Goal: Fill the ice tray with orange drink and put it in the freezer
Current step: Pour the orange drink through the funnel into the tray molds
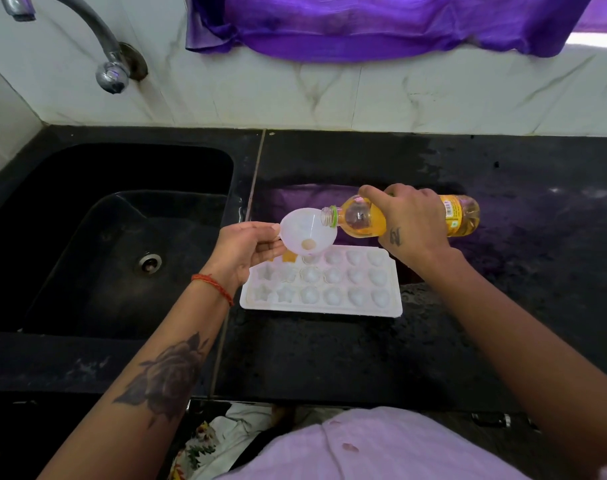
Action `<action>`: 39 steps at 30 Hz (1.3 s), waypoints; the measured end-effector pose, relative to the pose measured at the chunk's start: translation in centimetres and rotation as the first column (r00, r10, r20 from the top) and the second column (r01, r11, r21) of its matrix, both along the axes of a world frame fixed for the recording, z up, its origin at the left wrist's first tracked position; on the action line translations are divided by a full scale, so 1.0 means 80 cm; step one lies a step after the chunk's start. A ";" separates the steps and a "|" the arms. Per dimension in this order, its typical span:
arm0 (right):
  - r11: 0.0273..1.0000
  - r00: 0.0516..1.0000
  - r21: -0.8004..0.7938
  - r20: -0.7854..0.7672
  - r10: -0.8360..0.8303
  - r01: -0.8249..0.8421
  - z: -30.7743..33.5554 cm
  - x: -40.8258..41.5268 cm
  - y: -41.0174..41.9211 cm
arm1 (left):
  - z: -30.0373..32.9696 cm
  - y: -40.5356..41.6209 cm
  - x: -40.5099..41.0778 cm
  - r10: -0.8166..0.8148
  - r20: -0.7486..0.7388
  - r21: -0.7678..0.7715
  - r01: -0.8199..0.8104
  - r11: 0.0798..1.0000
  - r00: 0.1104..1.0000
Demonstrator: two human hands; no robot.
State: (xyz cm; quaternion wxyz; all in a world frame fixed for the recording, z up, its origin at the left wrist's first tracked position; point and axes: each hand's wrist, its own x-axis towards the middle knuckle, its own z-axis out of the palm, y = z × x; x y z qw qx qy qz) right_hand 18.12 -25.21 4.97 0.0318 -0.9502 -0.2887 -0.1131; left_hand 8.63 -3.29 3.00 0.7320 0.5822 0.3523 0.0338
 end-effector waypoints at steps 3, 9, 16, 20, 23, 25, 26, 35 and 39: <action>1.000 1.000 -0.016 0.013 -0.002 0.002 -0.001 0.000 -0.001 | -0.001 -0.001 0.001 -0.003 -0.012 0.017 0.003 1.000 1.000; 1.000 1.000 -0.026 0.022 0.006 -0.006 0.000 0.000 -0.001 | -0.002 -0.002 0.001 0.006 -0.025 0.021 -0.005 1.000 1.000; 1.000 1.000 0.015 -0.003 0.009 -0.009 -0.001 -0.002 0.001 | -0.001 -0.002 0.000 0.011 -0.040 0.032 -0.010 0.999 0.999; 0.999 1.000 0.047 -0.003 -0.009 0.009 0.001 -0.003 0.000 | 0.003 -0.001 -0.002 -0.004 -0.001 0.004 0.004 1.000 1.000; 0.997 0.999 0.067 -0.004 -0.039 0.039 0.003 -0.003 -0.005 | 0.005 -0.002 -0.001 -0.015 0.017 -0.005 0.015 1.000 1.000; 0.995 0.998 0.076 -0.005 -0.058 0.058 0.004 -0.002 -0.010 | 0.005 -0.005 0.002 -0.028 0.026 -0.016 0.029 0.999 0.999; 0.995 0.998 0.071 -0.003 -0.064 0.064 0.005 -0.002 -0.013 | 0.005 -0.007 0.004 -0.034 0.029 -0.024 0.035 0.999 0.999; 0.996 0.996 -0.001 0.022 -0.084 0.084 0.004 -0.006 -0.033 | 0.000 -0.032 0.015 -0.060 0.025 -0.049 0.061 0.997 0.998; 0.996 0.996 -0.012 0.034 -0.085 0.085 0.001 -0.008 -0.037 | -0.003 -0.036 0.016 -0.069 0.017 -0.043 0.069 0.997 0.997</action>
